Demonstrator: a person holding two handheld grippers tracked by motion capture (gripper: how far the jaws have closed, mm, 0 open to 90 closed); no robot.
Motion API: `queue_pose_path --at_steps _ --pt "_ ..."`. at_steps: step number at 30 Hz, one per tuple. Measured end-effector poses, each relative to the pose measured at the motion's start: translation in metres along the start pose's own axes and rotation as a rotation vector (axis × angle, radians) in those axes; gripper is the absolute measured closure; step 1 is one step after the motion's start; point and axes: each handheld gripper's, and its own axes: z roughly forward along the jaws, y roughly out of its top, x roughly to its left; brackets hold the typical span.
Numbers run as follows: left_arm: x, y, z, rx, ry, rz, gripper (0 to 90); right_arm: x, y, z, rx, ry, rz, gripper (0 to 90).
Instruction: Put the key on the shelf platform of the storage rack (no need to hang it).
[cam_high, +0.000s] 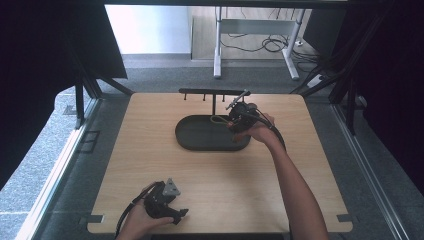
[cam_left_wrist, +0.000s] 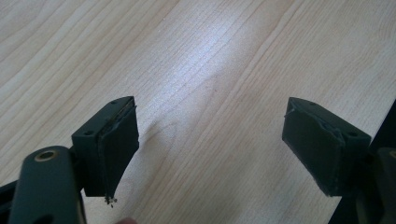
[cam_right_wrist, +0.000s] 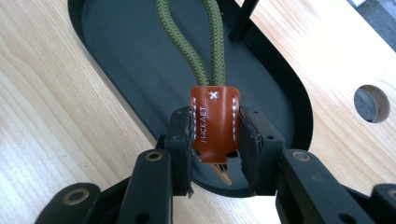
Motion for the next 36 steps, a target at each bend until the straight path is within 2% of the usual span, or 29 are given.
queue_pose_path --at_steps 5,14,27,28,31,33,34,36 --pt "0.000 0.000 0.000 0.001 0.001 0.000 19.2 0.000 -0.002 0.007 -0.002 -0.005 0.006 66.9" --pt "0.000 0.000 0.002 0.008 0.000 0.010 19.2 -0.003 -0.010 0.031 -0.015 -0.024 0.018 66.7" --pt "-0.001 0.000 0.004 0.009 -0.003 0.009 19.2 -0.002 -0.023 0.060 0.001 -0.017 0.046 64.3" --pt "-0.002 0.000 0.004 0.008 -0.004 0.006 19.2 -0.001 -0.024 0.063 0.000 -0.003 0.065 62.2" --pt "-0.002 0.001 0.004 0.008 -0.003 0.007 19.1 0.000 -0.024 0.063 0.003 -0.013 0.066 55.8" --pt "-0.002 0.001 0.004 0.008 -0.003 0.007 19.2 0.000 -0.024 0.063 0.000 -0.023 0.059 53.1" --pt "-0.002 0.001 0.004 0.011 -0.003 0.010 19.2 0.000 -0.024 0.061 -0.005 -0.036 0.066 48.4" --pt "-0.002 0.001 0.004 0.014 -0.003 0.013 19.2 -0.001 -0.024 0.058 -0.024 -0.050 0.085 46.0"
